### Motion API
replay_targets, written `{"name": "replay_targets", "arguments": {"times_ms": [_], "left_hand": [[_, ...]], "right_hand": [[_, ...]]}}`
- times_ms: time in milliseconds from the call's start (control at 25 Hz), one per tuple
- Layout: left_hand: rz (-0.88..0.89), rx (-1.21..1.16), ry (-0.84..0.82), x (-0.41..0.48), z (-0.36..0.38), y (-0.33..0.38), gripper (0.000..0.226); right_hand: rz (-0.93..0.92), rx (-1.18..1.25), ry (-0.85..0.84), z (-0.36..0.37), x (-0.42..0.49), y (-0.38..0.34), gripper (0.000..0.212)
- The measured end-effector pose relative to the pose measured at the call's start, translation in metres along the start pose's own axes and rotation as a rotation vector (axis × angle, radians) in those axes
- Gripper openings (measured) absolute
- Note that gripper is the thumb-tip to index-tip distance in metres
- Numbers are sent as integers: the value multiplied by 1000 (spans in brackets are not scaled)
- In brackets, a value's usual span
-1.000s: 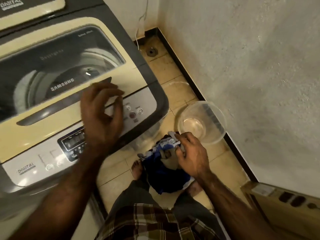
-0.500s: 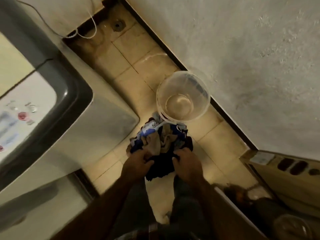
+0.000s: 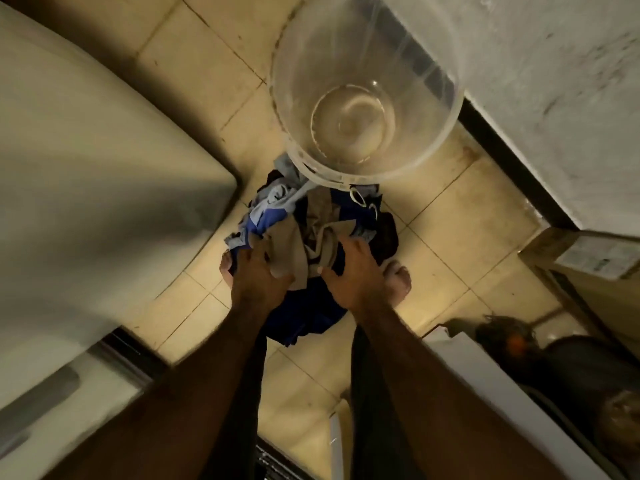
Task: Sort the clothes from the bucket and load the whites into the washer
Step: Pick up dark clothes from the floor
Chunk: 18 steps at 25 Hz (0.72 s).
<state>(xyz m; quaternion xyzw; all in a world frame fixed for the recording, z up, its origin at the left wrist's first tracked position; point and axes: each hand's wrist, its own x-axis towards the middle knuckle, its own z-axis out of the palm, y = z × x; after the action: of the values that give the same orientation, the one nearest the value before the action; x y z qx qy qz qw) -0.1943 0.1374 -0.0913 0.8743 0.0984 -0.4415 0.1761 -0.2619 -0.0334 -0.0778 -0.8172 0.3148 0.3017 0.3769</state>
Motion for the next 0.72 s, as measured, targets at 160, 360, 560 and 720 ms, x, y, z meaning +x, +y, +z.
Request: {"name": "replay_targets", "arguments": {"times_ms": [160, 360, 560, 720], "left_hand": [[-155, -401, -73, 39, 31, -11, 81], [-223, -507, 92, 50, 63, 19, 46], [-10, -523, 115, 38, 38, 25, 22], [6, -489, 338, 19, 26, 51, 48]], "right_hand": [[51, -18, -222, 30, 56, 5, 131], [-39, -260, -286, 79, 73, -8, 127], [107, 227, -145, 50, 65, 0, 27], [299, 820, -67, 5, 40, 6, 6]]}}
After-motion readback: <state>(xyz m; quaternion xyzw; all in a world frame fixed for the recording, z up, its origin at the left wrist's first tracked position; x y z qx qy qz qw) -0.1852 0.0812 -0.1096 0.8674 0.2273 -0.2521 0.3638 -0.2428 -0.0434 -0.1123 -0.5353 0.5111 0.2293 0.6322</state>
